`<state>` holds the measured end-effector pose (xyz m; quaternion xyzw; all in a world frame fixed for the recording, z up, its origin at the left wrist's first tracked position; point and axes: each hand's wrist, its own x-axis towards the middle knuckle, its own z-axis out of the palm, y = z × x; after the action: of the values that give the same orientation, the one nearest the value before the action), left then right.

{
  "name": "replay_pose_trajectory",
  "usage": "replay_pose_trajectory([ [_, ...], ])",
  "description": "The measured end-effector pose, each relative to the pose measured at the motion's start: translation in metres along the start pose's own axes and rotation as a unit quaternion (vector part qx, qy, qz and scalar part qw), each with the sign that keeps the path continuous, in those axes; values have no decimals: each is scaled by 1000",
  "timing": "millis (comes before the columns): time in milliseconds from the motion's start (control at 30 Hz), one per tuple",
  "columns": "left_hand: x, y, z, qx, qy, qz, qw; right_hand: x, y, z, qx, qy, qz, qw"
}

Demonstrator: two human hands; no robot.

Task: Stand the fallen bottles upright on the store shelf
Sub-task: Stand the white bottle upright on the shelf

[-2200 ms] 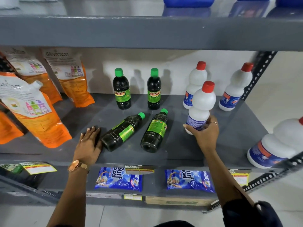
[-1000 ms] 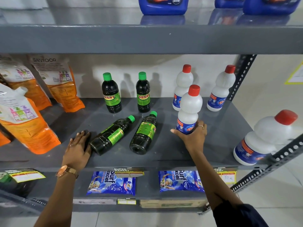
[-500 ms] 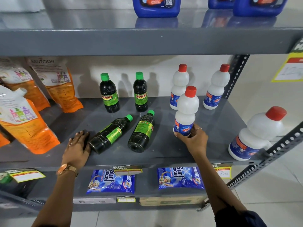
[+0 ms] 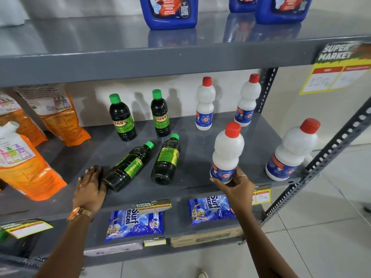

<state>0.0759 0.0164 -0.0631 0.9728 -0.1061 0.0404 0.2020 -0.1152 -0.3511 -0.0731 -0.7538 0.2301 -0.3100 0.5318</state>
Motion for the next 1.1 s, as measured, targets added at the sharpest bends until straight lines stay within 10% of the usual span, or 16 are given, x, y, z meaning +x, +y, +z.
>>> replay_pose_trajectory([
  [933,-1,2,-3,-7,-9,8,1000,-19,-5,4,-52,61,-41,996],
  [1100,6,-5,-15,31,-44,47,997,-61,-12,25,-53,229,3,972],
])
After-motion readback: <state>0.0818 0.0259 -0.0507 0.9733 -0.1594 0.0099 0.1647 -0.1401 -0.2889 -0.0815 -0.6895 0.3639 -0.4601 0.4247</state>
